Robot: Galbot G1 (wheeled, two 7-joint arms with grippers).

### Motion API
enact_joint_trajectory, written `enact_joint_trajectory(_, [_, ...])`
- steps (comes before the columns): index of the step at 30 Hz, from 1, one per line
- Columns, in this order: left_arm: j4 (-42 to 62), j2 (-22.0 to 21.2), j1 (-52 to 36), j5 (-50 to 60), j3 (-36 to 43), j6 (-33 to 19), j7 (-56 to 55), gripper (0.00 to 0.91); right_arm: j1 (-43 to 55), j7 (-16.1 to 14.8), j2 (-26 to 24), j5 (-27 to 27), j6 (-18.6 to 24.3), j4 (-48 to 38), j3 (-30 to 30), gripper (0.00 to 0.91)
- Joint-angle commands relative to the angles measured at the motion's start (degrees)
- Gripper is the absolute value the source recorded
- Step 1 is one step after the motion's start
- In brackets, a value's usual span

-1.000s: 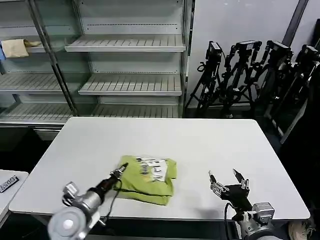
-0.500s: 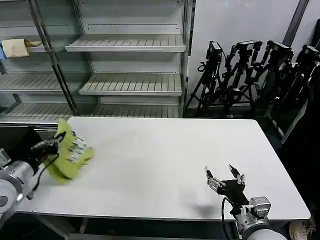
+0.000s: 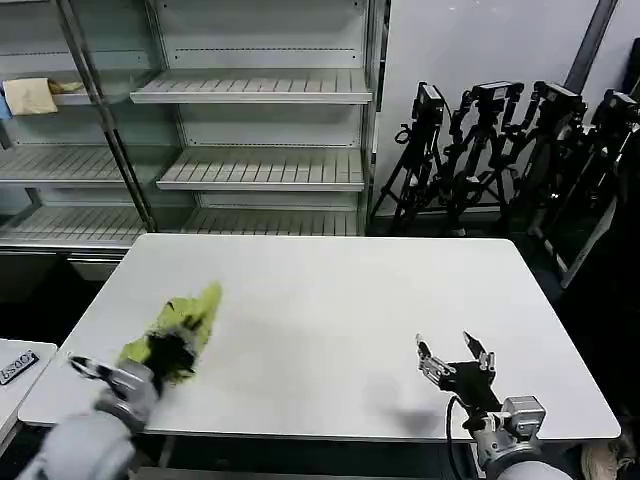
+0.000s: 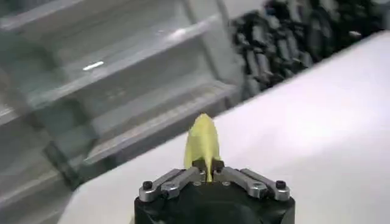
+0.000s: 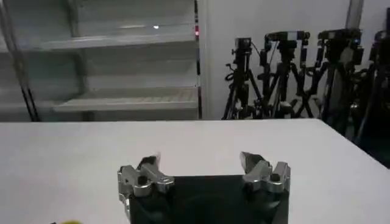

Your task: Fold and organize the clothes.

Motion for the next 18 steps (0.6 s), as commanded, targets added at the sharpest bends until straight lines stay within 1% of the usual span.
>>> enact_joint_trajectory(1, [-2.92,-5.78,-7.68,11.16,19.46,-0.15,0.95,0.04,-1.84,-0.05,0.99,-1.51,0.15,0.14,0.59,0.907])
enact_joint_trajectory(3, [-1.91,-6.57,-10.77,5.58,21.23,1.19,0.42,0.04,-2.29,-0.11,1.22,-1.95,0.26,0.12,0.78,0.907])
enact_joint_trajectory(6, [2.16,-8.77,-15.24,2.12,24.63,1.81,-0.66,0.04,-2.95,-0.15,1.45,-2.19,0.34,0.26,1.25,0.907])
enact_joint_trajectory(12, [10.69,-16.08,-22.84,-5.87,29.32,2.36,-5.8,0.04,-3.74,-0.14,1.39,-2.21,0.28,0.95,2.37,0.907])
enact_joint_trajectory(13, [11.9,-18.0,-24.4,-8.42,30.1,2.41,-6.44,0.04,-3.9,-0.15,1.31,-2.19,0.26,1.12,2.56,0.907])
enact_joint_trajectory(16, [13.12,-21.01,-26.67,-10.05,32.11,2.05,-5.78,0.04,-4.19,-0.16,1.1,-2.13,0.26,1.28,3.0,0.907])
enact_joint_trajectory(18, [13.66,-22.17,-27.78,-10.96,33.44,1.8,-5.75,0.04,-4.23,-0.16,0.99,-2.09,0.26,1.28,3.17,0.907])
